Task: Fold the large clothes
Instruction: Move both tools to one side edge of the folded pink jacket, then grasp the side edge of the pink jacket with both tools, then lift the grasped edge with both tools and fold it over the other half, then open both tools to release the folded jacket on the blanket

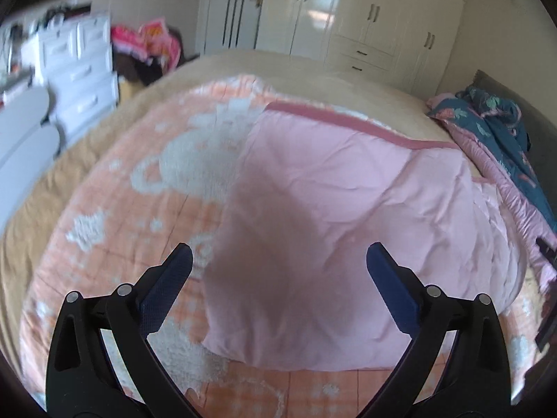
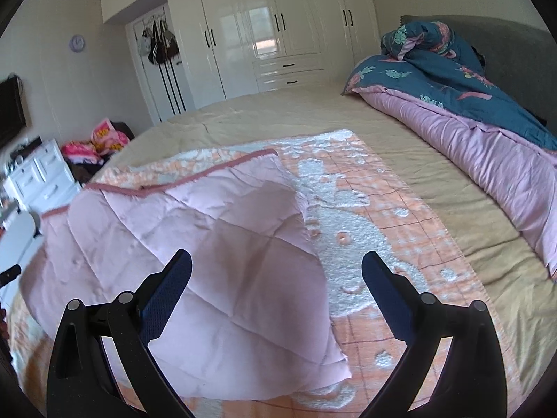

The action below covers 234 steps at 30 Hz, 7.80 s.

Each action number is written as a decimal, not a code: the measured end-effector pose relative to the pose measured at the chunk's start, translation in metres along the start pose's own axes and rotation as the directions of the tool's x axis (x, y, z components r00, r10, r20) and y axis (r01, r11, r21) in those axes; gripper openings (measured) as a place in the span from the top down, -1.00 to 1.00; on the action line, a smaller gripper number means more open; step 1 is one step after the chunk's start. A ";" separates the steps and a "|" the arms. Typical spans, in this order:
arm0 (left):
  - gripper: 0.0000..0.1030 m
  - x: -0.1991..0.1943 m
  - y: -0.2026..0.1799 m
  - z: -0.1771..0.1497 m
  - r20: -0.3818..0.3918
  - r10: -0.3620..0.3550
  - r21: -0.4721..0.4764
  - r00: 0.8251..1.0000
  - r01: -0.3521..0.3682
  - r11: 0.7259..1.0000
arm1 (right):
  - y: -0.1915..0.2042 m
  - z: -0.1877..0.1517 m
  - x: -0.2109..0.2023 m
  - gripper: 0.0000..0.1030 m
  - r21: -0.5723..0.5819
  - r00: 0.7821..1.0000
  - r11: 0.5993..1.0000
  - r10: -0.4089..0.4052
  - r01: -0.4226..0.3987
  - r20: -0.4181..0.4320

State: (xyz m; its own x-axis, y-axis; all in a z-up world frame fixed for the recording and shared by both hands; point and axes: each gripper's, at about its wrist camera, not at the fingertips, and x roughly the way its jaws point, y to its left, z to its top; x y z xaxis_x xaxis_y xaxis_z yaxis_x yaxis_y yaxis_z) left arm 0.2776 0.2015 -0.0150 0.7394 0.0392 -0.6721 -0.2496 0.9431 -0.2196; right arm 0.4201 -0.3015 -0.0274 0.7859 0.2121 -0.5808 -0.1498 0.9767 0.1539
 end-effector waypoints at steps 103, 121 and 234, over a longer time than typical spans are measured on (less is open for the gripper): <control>-0.82 0.090 0.004 -0.039 -0.099 -0.315 -0.530 0.944 0.218 0.820 | -0.043 -0.085 0.052 -0.92 0.628 0.966 0.774 0.218 -0.083 -0.142; -0.80 0.120 -0.011 -0.036 -0.029 -0.307 -0.544 0.951 0.243 0.803 | -0.029 -0.075 0.089 -0.05 0.623 0.932 0.732 0.361 -0.278 -0.008; -0.82 -0.161 -0.044 -0.136 0.040 -0.076 -0.046 0.996 0.078 0.996 | 0.058 -0.161 -0.240 -0.92 0.074 0.996 0.996 0.052 -0.057 0.072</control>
State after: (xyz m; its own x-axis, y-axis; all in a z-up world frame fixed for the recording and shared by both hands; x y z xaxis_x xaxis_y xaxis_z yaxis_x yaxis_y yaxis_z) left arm 0.0847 0.1086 0.0063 0.7804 -0.0193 -0.6249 -0.2197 0.9273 -0.3030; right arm 0.1268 -0.2899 -0.0076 0.8184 0.2593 -0.5128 -0.1494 0.9577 0.2458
